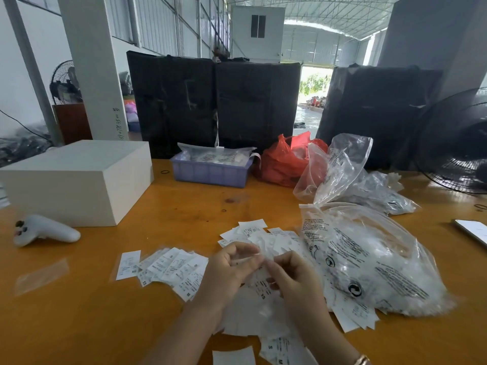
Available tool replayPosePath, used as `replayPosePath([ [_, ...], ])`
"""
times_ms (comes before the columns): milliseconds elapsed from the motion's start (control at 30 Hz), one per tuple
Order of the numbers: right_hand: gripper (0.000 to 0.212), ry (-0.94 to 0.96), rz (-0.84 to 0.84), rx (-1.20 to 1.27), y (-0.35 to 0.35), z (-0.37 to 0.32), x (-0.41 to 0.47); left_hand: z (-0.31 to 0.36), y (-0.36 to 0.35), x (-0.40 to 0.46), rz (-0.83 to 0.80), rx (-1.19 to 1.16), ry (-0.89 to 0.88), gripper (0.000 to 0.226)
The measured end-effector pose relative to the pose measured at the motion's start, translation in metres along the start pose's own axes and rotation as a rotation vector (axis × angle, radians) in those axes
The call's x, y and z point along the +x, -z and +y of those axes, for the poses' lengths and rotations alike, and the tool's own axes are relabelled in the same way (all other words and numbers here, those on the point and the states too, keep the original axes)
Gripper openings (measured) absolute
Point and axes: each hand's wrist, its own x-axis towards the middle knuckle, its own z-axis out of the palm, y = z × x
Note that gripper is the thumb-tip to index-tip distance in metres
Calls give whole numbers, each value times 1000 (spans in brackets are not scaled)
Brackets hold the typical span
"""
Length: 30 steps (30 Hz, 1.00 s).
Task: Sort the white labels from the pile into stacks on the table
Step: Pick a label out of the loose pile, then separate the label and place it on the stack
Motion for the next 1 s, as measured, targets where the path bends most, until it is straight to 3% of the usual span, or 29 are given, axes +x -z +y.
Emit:
replayPosePath([
  [133, 8, 19, -9, -40, 4, -1, 2, 0, 2, 3, 37, -6, -11, 7],
  [300, 23, 196, -60, -288, 5, -4, 1, -1, 4, 5, 30, -1, 5, 8],
  [433, 24, 220, -51, -305, 24, -14, 7, 1, 26, 17, 266, 278, -36, 12],
  [500, 20, 227, -167, -442, 40, -20, 11, 2, 43, 21, 333, 477, -53, 18],
  [633, 9, 251, -602, -998, 67, -20, 21, -3, 61, 24, 308, 830, 44, 34],
  [733, 34, 178, -720, -1134, 71, -12, 23, -10, 62, 24, 325, 1140, 58, 49],
  [867, 48, 204, -727, -1151, 67, -9, 20, -9, 52, 22, 381, 1313, -86, 52],
  [1000, 21, 296, -673, -1159, 62, -14, 19, -9, 37, 18, 309, 1204, -374, 35],
])
